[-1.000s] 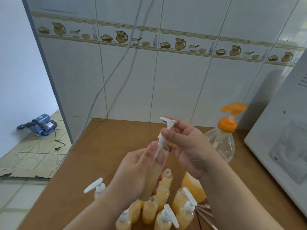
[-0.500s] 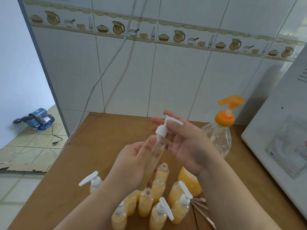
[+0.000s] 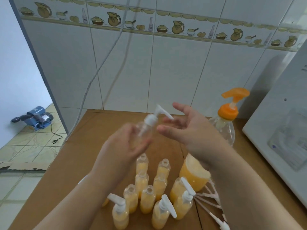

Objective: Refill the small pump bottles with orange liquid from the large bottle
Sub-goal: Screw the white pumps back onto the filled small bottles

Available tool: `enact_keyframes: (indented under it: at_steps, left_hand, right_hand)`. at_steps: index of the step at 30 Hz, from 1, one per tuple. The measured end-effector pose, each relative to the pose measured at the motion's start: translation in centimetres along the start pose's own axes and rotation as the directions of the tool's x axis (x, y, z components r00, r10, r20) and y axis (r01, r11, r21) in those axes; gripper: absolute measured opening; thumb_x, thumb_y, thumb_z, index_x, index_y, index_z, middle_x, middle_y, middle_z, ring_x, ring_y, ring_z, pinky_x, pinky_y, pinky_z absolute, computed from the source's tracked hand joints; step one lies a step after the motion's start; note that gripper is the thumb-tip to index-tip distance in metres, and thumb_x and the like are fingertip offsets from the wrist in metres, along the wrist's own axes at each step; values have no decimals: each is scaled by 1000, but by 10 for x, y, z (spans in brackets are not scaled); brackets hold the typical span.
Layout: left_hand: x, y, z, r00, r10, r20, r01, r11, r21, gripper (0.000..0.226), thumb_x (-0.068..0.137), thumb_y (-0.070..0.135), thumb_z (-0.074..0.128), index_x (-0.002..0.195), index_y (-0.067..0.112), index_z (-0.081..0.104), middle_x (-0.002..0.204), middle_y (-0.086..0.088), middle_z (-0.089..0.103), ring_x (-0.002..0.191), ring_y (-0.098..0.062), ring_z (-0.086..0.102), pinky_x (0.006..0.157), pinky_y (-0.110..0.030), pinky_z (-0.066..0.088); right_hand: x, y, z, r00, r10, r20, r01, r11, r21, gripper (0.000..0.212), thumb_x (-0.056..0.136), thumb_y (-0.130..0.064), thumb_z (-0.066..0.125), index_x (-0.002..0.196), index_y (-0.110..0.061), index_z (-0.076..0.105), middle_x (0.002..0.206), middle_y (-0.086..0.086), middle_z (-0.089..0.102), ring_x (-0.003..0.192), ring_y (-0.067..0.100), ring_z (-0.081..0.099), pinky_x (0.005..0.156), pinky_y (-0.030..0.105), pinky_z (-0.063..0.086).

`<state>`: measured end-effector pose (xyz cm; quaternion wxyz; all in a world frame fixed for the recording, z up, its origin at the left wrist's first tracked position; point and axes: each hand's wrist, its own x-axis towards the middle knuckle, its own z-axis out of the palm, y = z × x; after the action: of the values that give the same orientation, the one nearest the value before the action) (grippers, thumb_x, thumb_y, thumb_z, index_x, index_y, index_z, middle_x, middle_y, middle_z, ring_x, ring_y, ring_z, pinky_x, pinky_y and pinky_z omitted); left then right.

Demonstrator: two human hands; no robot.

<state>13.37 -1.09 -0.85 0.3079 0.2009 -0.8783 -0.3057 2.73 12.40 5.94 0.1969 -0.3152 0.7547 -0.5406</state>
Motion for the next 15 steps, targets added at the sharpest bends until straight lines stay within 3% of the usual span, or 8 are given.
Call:
enact_keyframes:
  at_steps: [1,3,6,8,10,12,13,15]
  left_hand:
    - [5,-8,-2,998,-63,-13,62,997,-49,37,79,58,48,98,27,48,81,13,55,66,-1,54,55,-16,37]
    - [14,-25,-5,973,-228,-25,224,968,-108,36,87,45,51,113,21,44,89,13,52,74,-3,53,56,-17,37]
    - [21,-48,-2,911,-412,-5,411,909,-70,42,91,35,56,123,12,42,95,5,52,77,-6,49,56,-19,33]
    - [21,-58,3,871,-488,60,489,872,2,47,88,35,62,125,12,44,105,0,54,83,-13,50,59,-22,34]
    - [20,-65,7,843,-523,122,515,852,96,45,82,37,69,117,15,49,104,-1,56,84,-14,52,59,-24,36]
    - [22,-67,7,831,-523,190,485,848,214,39,75,38,76,99,17,53,96,1,59,79,-11,53,59,-24,39]
    - [24,-66,6,820,-523,233,459,844,277,39,71,38,79,93,18,54,92,1,60,78,-11,54,60,-25,40]
    - [27,-60,5,791,-524,315,395,832,390,39,65,37,82,87,21,55,87,2,60,76,-11,55,60,-24,40]
  right_hand:
    - [-10,-3,-9,998,-66,-20,65,996,-60,88,55,-41,74,135,-36,40,110,-13,65,103,3,60,89,27,50]
    - [-33,-3,-28,955,-249,-161,242,968,-65,65,59,-35,71,121,-39,51,109,-12,66,100,3,62,84,24,52]
    - [-65,31,-52,806,-365,-465,388,920,-49,39,72,-15,69,104,-35,60,93,-5,69,88,7,65,80,16,50]
    - [-77,74,-62,745,-294,-599,239,956,-171,37,77,-10,70,97,-39,61,83,-10,67,75,4,60,73,8,47]
    - [-87,118,-65,715,-199,-670,-16,953,-301,36,77,-7,74,83,-40,60,82,-17,64,67,1,55,67,-1,40]
    - [-99,159,-63,765,-158,-624,-188,872,-451,39,70,-9,79,71,-41,56,79,-16,61,63,0,54,63,-5,34]
    - [-105,176,-61,815,-114,-569,-233,834,-500,39,64,-10,81,66,-40,56,66,-9,60,58,4,54,63,-4,35]
    - [-113,204,-57,890,-8,-456,-293,757,-585,39,49,-8,89,60,-33,62,52,-15,54,52,9,58,54,7,40]
